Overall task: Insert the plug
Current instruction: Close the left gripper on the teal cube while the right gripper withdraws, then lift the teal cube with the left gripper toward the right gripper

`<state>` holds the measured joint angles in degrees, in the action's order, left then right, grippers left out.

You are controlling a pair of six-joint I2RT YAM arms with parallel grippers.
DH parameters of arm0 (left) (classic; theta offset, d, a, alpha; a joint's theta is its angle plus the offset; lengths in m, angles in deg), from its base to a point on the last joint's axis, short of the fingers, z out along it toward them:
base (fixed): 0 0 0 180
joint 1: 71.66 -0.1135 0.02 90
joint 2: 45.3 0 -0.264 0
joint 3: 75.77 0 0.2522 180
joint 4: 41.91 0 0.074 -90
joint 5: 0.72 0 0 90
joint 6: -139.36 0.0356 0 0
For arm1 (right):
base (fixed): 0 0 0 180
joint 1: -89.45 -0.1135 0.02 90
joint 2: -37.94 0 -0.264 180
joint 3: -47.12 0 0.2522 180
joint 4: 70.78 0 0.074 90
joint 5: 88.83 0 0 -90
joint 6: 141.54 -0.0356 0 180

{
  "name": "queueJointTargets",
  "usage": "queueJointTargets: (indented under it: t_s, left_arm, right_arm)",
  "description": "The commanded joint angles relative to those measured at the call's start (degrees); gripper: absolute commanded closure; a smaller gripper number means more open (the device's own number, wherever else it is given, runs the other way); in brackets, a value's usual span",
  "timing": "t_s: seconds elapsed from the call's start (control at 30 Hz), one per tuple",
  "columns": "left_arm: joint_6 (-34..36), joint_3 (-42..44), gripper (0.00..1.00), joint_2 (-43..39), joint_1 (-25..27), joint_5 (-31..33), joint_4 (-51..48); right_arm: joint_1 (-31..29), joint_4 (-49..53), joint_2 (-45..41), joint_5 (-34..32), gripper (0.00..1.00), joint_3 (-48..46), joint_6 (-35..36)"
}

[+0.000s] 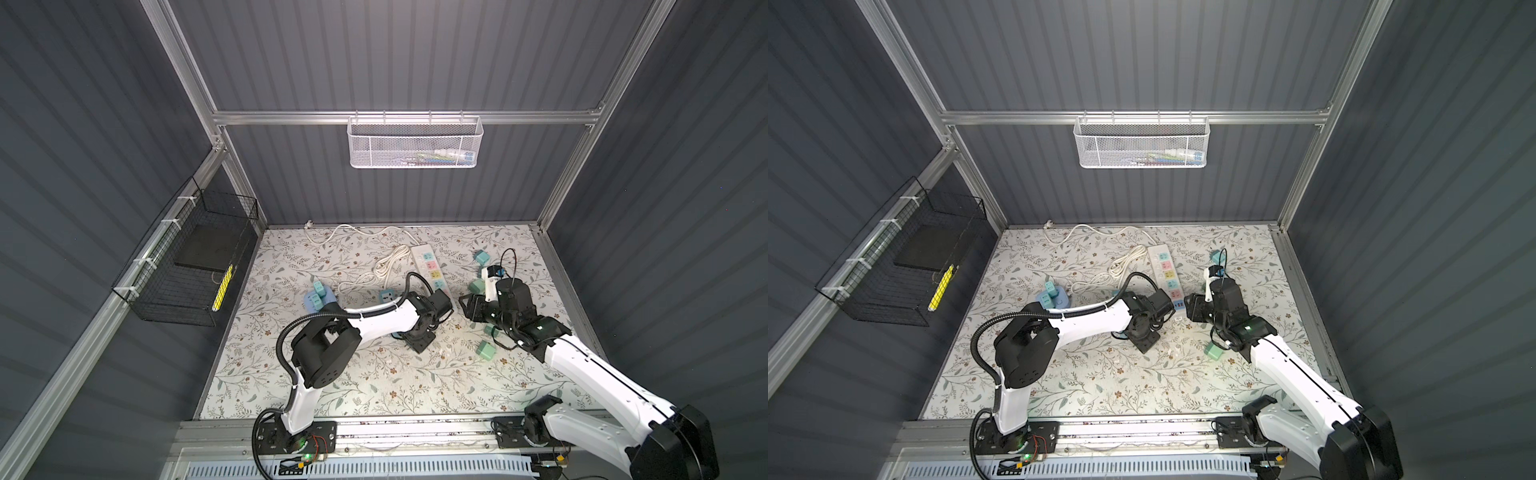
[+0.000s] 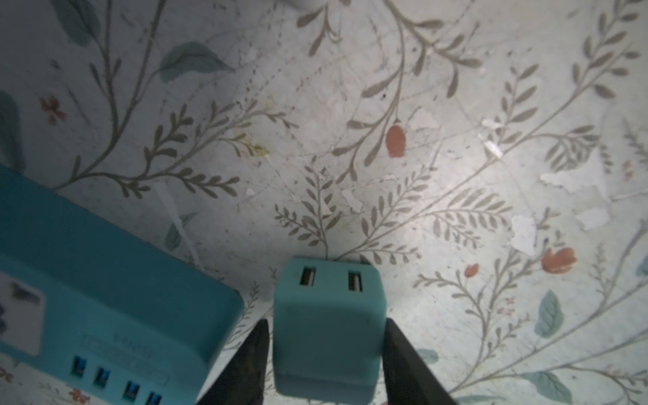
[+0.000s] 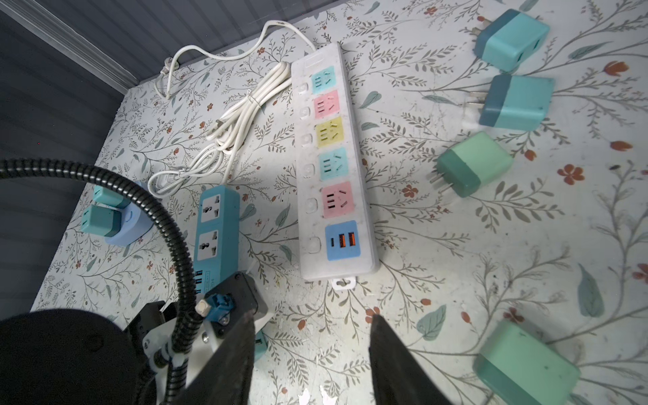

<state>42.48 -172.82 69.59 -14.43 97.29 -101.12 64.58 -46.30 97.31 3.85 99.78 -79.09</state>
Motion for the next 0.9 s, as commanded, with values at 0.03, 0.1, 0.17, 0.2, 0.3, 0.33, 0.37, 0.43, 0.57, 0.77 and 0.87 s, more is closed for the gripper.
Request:
queueJointTargets:
  t_s: [0.03, 0.1, 0.17, 0.2, 0.3, 0.33, 0.37, 0.43, 0.57, 0.77, 0.87]
  left_arm:
    - [-0.6, 1.2, 0.53, 0.9, 0.0, -1.4, -0.5]
    - [-0.9, 1.5, 0.56, 1.0, 0.1, -1.4, -0.3]
    - [-0.9, 1.7, 0.56, 1.0, 0.2, -1.2, -0.2]
    - [-0.9, 1.8, 0.56, 1.0, 0.2, -1.0, -0.1]
    - [-1.1, 1.8, 0.54, 1.1, 0.2, -0.7, 0.0]
    - [-1.1, 1.8, 0.52, 1.3, 0.3, -0.8, -0.1]
    - [-1.1, 1.8, 0.51, 1.3, 0.4, -0.8, -0.1]
    - [-1.2, 3.6, 0.50, 1.4, 0.5, -0.5, 0.0]
    - [-1.3, 4.2, 0.49, 1.3, 0.6, -0.5, 0.2]
    - [-1.6, 5.1, 0.58, 0.7, 0.6, 0.0, 0.8]
    - [-1.4, 5.8, 0.68, -1.1, 0.9, 0.3, 2.0]
  right_arm:
    - [0.3, -0.7, -0.2, 0.5, 0.46, -0.7, 0.9]
    - [0.4, -0.6, -0.2, 0.6, 0.46, -0.6, 0.9]
    - [0.4, -0.4, -0.3, 0.4, 0.46, -0.7, 1.0]
    - [0.4, -0.2, -0.4, 0.2, 0.46, -0.6, 1.0]
    - [0.5, -0.2, -0.6, 0.1, 0.44, -0.6, 1.1]
    - [0.6, 0.0, -0.4, 0.1, 0.43, -0.4, 1.2]
    - [0.6, 0.1, -0.4, 0.0, 0.43, -0.4, 1.1]
    - [0.6, 0.1, -0.5, 0.0, 0.43, -0.3, 1.1]
    - [0.7, 0.3, -0.4, -0.2, 0.42, -0.1, 1.3]
    - [0.8, 0.9, -0.6, -0.5, 0.42, 0.1, 1.5]
    - [0.9, 1.6, -1.0, -0.8, 0.42, 0.4, 1.9]
